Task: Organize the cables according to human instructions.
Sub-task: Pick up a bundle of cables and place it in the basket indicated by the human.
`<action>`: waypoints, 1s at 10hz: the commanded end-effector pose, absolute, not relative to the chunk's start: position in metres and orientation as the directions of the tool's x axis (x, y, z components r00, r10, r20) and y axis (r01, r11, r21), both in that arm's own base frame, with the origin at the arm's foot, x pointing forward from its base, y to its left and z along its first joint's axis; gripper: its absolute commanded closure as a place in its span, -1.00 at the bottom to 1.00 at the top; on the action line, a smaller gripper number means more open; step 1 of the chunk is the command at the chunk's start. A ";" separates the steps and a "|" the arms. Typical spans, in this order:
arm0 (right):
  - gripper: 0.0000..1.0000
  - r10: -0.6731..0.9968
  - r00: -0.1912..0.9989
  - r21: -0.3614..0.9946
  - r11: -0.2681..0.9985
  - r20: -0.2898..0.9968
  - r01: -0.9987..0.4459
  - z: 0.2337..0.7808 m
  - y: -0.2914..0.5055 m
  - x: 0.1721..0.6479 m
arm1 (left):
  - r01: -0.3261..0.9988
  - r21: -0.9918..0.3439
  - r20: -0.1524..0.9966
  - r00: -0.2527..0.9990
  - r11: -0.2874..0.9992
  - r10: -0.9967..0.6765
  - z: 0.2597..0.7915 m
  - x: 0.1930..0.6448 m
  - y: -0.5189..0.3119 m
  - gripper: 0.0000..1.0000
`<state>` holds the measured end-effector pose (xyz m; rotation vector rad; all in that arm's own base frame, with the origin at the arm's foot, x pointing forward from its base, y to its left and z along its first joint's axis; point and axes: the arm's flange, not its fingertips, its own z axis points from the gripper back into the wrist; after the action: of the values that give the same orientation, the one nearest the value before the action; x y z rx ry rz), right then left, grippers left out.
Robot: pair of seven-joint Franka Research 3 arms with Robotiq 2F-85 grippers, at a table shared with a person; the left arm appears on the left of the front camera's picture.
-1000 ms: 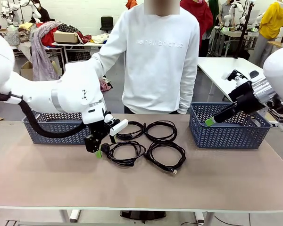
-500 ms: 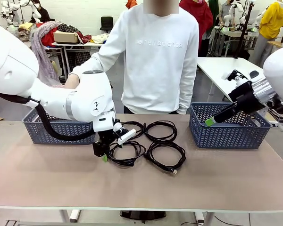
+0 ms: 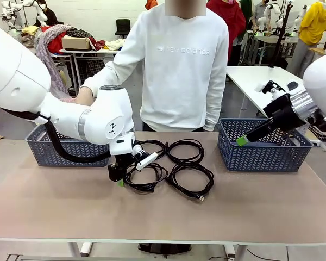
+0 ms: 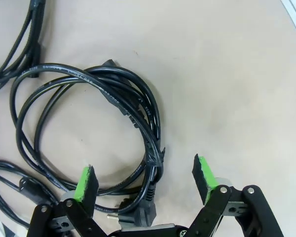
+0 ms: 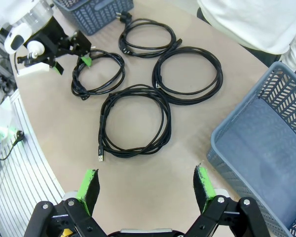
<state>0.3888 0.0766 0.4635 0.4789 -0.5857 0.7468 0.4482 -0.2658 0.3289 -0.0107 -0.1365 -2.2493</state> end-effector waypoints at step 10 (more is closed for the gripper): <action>-1.00 0.484 0.568 0.197 0.620 0.666 -0.759 0.463 0.076 0.393 | 0.789 0.073 0.055 -0.614 -0.610 -0.787 0.315 0.443 -0.268 -1.00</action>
<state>0.3888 0.0766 0.4635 0.4788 -0.5857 0.7469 0.4446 -0.2708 0.3175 -0.0263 -0.1282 -2.2347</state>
